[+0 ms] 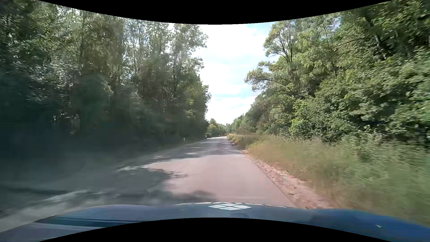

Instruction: Follow the waypoints while adhering to traffic rules and regulations

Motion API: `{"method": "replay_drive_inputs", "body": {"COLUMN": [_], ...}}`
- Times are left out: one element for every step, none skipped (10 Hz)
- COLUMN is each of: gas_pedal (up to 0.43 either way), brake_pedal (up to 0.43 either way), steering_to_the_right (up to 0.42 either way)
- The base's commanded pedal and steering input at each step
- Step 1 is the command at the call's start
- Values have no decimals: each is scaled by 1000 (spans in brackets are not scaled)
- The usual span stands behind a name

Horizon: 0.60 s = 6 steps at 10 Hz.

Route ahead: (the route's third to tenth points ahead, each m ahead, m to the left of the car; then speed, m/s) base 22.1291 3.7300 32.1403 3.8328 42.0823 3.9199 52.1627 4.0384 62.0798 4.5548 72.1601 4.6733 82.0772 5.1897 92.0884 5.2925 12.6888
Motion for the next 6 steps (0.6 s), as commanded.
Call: {"method": "replay_drive_inputs", "body": {"gas_pedal": [189, 189, 189, 189, 189, 189], "brake_pedal": [0, 0, 0, 0, 0, 0], "steering_to_the_right": [-3, -3, -3, -2, -1, -2]}}
